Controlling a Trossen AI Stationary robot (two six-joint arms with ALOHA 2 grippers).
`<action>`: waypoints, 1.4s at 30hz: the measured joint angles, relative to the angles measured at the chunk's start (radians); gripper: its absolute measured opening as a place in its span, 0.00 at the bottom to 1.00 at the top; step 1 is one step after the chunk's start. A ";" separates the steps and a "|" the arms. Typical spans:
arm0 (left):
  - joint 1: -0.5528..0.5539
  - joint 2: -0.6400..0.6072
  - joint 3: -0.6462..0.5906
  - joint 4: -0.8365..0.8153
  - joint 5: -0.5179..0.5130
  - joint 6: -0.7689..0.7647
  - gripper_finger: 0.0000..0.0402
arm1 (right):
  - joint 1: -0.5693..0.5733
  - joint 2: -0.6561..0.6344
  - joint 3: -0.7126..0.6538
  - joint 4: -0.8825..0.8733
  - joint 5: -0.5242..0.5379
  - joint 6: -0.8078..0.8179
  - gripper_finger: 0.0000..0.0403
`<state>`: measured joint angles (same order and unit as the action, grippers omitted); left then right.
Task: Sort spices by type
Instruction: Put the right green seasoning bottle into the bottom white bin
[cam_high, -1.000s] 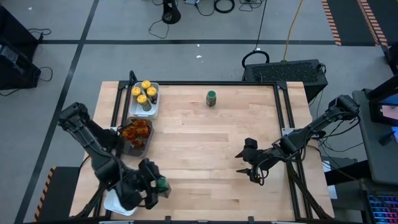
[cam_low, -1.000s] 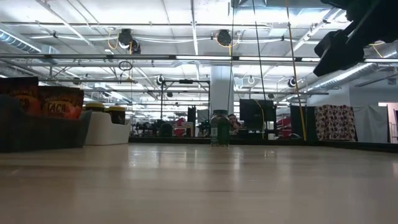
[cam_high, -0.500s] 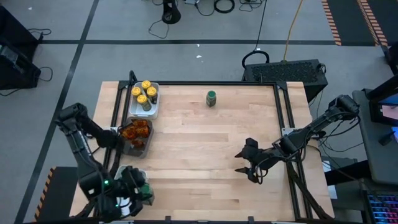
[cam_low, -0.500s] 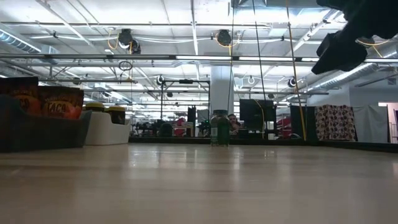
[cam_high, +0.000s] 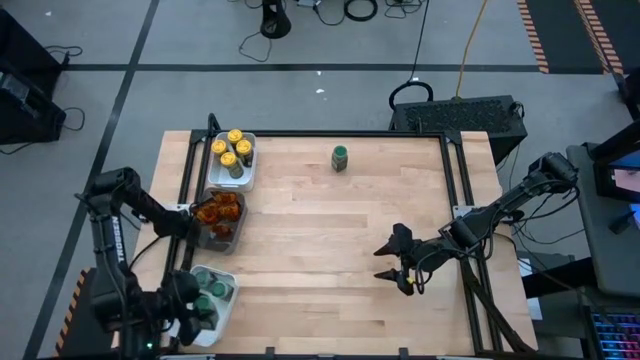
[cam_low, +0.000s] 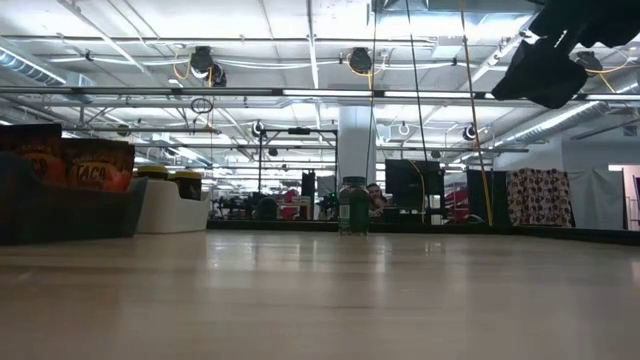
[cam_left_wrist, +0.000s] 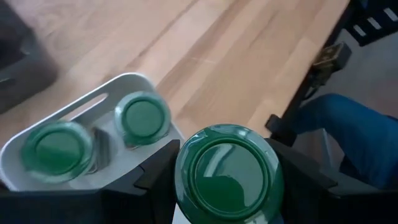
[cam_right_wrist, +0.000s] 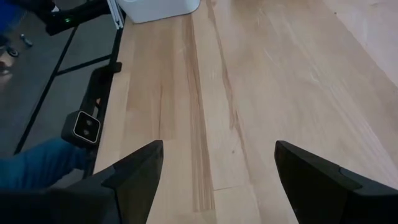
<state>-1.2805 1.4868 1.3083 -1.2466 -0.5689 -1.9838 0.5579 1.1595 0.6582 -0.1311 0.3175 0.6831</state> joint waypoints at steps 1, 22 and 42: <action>-0.007 0.001 0.000 -0.012 0.000 -0.025 0.52 | 0.000 0.000 0.000 -0.001 0.000 0.005 0.72; -0.022 0.147 0.000 -0.106 0.108 -0.283 0.54 | 0.000 0.000 0.000 -0.001 0.000 -0.022 0.72; -0.022 0.203 0.000 -0.090 0.076 -0.136 0.54 | 0.000 0.000 0.000 -0.001 0.000 -0.036 0.72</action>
<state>-1.3029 1.6901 1.3079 -1.3362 -0.4929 -2.1194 0.5579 1.1595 0.6582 -0.1326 0.3172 0.6468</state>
